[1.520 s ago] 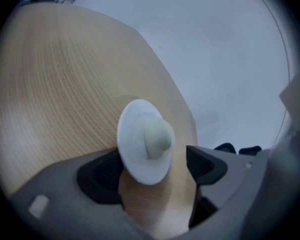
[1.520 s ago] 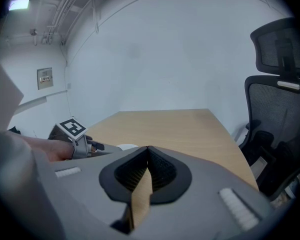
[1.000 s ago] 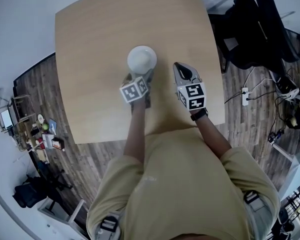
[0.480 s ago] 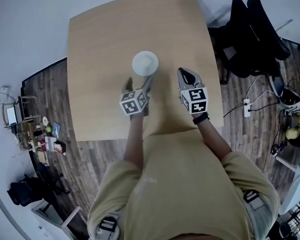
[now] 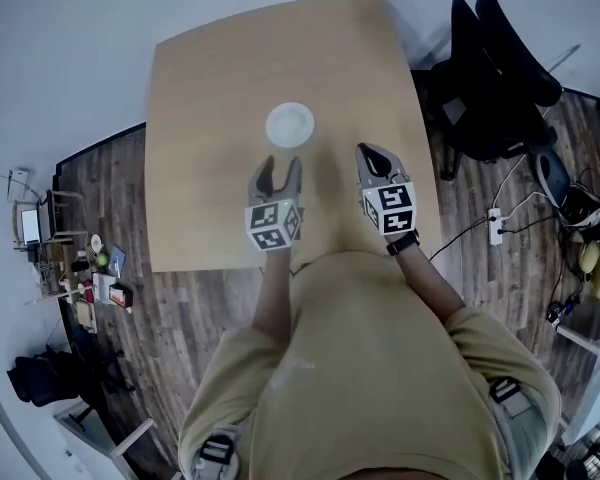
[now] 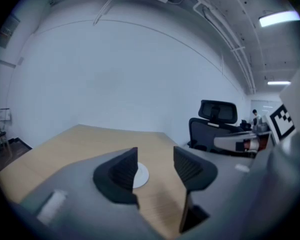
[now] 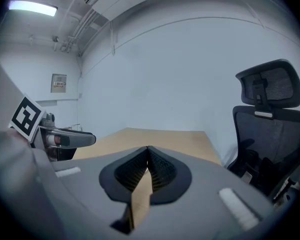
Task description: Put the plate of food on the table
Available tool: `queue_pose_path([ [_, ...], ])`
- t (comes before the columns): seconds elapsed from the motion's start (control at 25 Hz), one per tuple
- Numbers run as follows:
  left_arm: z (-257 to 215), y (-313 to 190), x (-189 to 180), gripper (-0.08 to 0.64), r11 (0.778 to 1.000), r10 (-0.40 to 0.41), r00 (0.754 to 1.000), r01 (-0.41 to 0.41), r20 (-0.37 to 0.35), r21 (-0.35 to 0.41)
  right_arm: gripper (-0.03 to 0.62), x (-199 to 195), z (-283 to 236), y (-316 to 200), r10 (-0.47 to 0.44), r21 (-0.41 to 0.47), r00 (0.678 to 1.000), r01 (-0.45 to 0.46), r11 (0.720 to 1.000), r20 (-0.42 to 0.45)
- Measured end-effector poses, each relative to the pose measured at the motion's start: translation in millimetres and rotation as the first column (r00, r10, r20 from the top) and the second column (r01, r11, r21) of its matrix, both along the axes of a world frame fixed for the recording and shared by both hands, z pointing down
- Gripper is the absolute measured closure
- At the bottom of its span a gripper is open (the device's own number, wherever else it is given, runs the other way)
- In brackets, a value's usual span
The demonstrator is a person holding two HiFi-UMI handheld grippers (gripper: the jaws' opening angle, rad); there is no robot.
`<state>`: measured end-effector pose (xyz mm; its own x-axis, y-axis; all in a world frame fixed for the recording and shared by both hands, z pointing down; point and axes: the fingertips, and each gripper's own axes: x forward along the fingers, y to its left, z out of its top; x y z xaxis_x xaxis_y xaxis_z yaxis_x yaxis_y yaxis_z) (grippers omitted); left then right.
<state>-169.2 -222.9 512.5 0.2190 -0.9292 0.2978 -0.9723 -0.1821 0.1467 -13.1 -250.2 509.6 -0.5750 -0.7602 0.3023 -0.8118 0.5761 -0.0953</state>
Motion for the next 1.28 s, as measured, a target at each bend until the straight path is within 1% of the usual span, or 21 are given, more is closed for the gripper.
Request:
queue_pose_path([
  [0.12,-15.2,18.8,7.8,0.394,0.998,-0.027,0.999,0.026,0.023,0.062,0.588,8.5,-6.7,15.1,0.000,0.018,1.000,-0.001,1.000,0.014],
  [0.2,-21.0,30.9,11.9,0.418,0.995,-0.043,0.999,0.041,0.021,0.088,0.588,13.1,-11.0,23.3,0.000,0.031,1.000,-0.001,1.000,0.020],
  [0.36,-27.9,60.1,22.0,0.462,0.992,-0.063,0.998,0.061,0.016,0.112,0.588,21.4,-21.5,44.6,-0.005,0.059,1.000,0.003,0.998,0.031],
  [0.68,-37.4,95.1,34.0,0.557,0.986,-0.094,0.995,0.087,0.046,0.144,0.588,31.3,-34.3,71.7,-0.021,0.089,0.998,0.016,0.996,0.053],
  [0.88,-51.0,105.8,45.0,0.557,0.978,-0.095,0.993,0.081,0.066,0.194,0.588,40.1,-38.0,84.5,-0.023,0.108,0.999,0.018,0.994,0.045],
  [1.08,-47.4,111.2,62.2,0.557,0.980,-0.071,0.996,0.058,0.061,0.192,0.588,52.7,-41.7,93.0,-0.010,0.135,1.000,0.006,0.991,0.027],
  [1.28,-40.3,104.9,75.7,0.557,0.983,-0.058,0.996,0.046,0.064,0.175,0.588,67.7,-39.9,87.1,0.010,0.137,1.000,-0.014,0.990,0.030],
])
